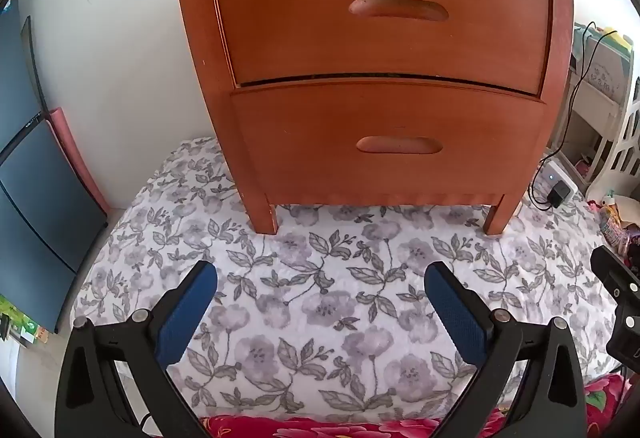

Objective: Take underwear out of drawer

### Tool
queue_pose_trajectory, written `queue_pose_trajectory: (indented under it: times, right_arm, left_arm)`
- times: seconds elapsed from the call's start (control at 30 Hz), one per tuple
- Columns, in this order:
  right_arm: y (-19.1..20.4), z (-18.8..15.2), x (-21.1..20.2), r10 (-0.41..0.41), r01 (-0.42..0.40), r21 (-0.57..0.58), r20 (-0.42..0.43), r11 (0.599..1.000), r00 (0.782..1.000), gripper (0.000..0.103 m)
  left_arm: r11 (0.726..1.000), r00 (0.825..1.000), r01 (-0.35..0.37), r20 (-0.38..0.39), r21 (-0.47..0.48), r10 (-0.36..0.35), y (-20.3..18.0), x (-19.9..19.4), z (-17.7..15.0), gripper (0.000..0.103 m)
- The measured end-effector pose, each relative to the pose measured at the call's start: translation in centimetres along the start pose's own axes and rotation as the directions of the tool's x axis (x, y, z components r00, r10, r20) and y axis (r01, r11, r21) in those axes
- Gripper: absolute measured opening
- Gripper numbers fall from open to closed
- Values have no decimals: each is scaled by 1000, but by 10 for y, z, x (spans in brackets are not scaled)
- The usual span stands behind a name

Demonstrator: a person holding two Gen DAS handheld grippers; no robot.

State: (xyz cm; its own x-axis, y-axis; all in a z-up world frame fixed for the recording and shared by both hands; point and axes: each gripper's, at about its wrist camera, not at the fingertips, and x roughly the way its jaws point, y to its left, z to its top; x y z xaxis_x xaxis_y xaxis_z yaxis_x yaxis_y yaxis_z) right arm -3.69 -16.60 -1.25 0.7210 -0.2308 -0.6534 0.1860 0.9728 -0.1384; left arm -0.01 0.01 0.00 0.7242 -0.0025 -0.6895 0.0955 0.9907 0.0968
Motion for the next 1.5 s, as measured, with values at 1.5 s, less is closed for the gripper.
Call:
queue_pose_trajectory:
  times: [1.5]
  right_arm:
    - [1, -1, -1, -16, 16, -18, 7, 1000, 1000, 103]
  left_arm:
    - [1000, 1000, 6, -21, -5, -6, -1, 3, -2, 103]
